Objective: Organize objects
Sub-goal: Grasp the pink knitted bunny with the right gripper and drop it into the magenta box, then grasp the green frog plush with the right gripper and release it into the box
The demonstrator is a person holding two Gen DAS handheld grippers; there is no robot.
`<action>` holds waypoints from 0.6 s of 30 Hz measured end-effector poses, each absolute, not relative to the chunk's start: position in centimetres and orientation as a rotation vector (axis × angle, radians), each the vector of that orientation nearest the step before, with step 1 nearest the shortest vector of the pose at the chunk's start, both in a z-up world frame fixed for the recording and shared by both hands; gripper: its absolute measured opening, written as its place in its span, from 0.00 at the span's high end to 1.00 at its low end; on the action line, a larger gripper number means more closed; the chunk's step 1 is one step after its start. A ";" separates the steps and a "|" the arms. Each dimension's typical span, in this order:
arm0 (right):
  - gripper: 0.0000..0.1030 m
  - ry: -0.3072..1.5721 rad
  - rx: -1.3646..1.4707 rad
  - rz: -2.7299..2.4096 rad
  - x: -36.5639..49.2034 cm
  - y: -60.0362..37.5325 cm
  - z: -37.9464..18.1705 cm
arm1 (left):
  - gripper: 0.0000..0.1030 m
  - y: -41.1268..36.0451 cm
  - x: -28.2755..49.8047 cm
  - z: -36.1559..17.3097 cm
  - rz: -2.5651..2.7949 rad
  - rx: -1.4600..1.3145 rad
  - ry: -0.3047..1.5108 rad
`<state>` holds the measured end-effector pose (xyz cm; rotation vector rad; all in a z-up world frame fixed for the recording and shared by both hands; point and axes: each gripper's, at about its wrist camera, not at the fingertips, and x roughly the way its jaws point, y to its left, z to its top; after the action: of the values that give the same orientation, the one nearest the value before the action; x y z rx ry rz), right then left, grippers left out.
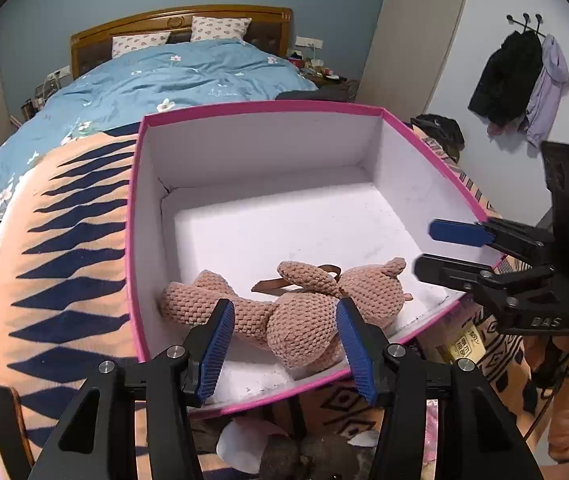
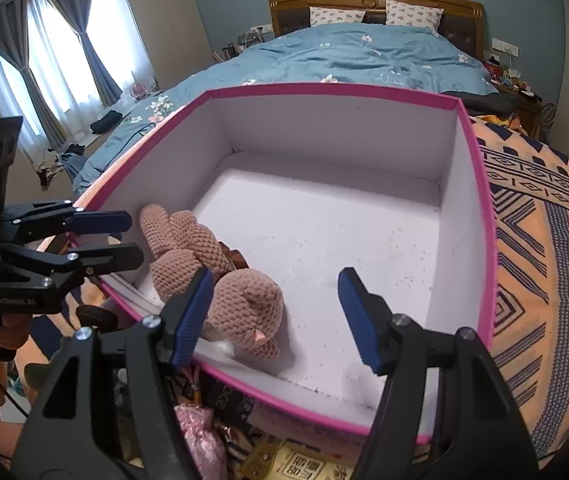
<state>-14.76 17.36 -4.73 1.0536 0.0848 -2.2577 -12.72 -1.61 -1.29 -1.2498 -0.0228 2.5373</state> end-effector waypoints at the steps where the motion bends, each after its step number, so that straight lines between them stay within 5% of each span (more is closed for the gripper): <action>1: 0.36 0.073 1.042 -2.263 -14.4 17.6 -4.5 | 0.44 -1.7 -12.4 -1.0 2.564 -1.237 -0.010; 6: 0.35 0.025 0.874 -2.272 -10.5 19.1 -1.9 | 0.18 -3.5 -8.4 1.7 2.702 -0.974 -0.050; 18: 0.30 0.055 0.931 -2.019 -2.7 16.3 -6.5 | 0.17 -6.1 -2.1 1.3 2.759 -0.862 -0.046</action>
<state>-2.69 16.28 -6.54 0.9312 0.0552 -2.0194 -2.07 -6.07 1.32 -0.8617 -0.0462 2.7589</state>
